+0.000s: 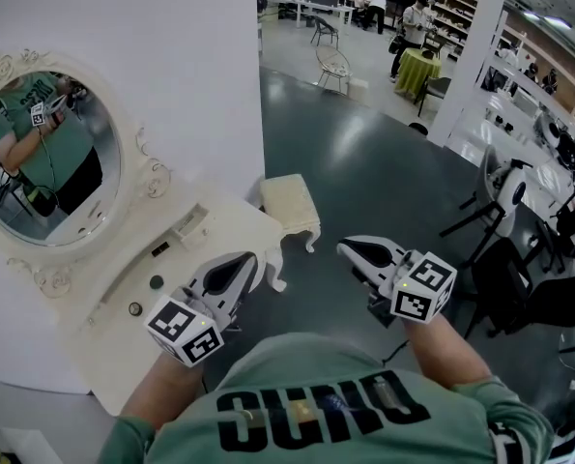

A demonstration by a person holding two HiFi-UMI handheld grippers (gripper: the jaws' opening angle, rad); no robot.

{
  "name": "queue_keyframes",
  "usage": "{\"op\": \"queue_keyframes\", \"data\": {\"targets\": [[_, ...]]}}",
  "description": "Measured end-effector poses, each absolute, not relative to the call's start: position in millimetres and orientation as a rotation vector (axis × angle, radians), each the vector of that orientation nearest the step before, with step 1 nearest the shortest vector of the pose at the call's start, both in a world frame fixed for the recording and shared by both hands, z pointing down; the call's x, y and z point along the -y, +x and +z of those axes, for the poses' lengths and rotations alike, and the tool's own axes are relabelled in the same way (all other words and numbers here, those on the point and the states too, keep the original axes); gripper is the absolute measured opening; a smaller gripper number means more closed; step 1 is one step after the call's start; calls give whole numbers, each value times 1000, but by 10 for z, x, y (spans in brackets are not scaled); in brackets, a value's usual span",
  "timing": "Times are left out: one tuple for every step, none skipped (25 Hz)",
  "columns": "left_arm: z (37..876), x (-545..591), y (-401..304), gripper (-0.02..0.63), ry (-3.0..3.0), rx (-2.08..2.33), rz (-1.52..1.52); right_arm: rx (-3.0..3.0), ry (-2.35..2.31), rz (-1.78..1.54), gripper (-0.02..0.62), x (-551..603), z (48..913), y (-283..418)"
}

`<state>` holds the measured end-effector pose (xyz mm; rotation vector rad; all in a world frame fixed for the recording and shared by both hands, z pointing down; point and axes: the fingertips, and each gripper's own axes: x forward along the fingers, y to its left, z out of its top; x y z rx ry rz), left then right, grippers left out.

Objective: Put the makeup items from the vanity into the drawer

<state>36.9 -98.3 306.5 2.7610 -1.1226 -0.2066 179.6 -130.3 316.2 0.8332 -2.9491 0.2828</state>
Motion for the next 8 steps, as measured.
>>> {"op": "queue_keyframes", "data": {"targets": [[3062, 981, 374, 8, 2761, 1123, -207, 2949, 833, 281, 9, 1299, 3159, 1802], [3059, 979, 379, 8, 2762, 1123, -207, 2949, 834, 280, 9, 1297, 3157, 1809], [3055, 978, 384, 8, 2763, 1122, -209, 2948, 834, 278, 9, 1298, 3156, 1815], [3052, 980, 386, 8, 2764, 1121, -211, 2947, 835, 276, 9, 1300, 3157, 1820], [3051, 983, 386, 8, 2765, 1120, -213, 2946, 836, 274, 9, 1302, 3159, 1822], [3051, 986, 386, 8, 2765, 1120, -215, 2945, 837, 272, 9, 1305, 3161, 1824], [3051, 988, 385, 8, 2766, 1119, -217, 2945, 838, 270, 9, 1307, 3163, 1825], [3052, 991, 384, 8, 2766, 1118, -218, 2944, 839, 268, 9, 1309, 3166, 1826]]}}
